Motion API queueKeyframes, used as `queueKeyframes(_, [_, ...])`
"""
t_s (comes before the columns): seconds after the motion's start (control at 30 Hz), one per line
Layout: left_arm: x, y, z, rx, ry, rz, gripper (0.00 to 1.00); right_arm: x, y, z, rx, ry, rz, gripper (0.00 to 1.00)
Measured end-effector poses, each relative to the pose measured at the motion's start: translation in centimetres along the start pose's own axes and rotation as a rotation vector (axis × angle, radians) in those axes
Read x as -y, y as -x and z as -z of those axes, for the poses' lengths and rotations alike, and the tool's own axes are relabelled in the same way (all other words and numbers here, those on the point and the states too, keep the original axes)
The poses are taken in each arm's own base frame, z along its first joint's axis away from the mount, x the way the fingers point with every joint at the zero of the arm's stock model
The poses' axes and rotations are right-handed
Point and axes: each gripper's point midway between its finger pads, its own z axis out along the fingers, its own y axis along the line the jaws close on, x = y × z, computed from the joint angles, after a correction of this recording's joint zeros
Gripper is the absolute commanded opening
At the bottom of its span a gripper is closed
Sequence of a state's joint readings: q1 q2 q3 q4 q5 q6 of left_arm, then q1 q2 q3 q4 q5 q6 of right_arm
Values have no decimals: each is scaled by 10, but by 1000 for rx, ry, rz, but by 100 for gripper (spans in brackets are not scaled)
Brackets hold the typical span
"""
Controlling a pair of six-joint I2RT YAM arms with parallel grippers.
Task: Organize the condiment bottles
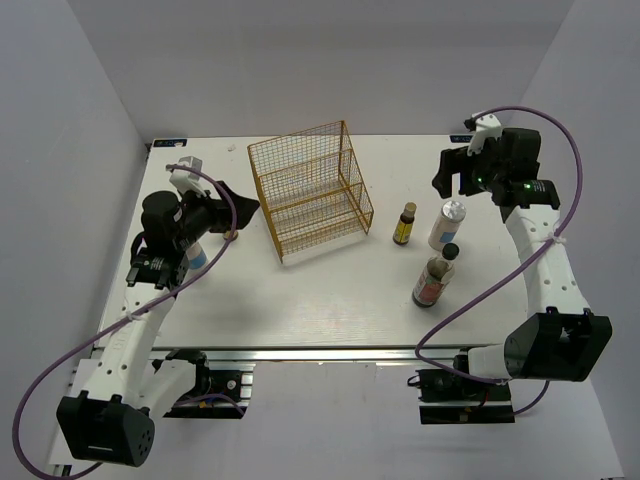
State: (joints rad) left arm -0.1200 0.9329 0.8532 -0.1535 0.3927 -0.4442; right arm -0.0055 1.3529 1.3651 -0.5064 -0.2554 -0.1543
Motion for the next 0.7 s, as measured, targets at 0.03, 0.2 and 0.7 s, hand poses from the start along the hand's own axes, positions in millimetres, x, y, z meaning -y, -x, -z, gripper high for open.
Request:
queueKeyframes(0.03, [0, 0, 0, -3, 1, -1, 84, -4, 0, 0, 3, 29, 23, 89])
queueKeyframes(0.2, [1, 1, 3, -15, 9, -4, 52, -42, -2, 3, 26, 260, 217, 89])
queueKeyframes(0.7, [-37, 19, 9, -66, 295, 7, 72, -158, -18, -5, 39, 534, 504, 89])
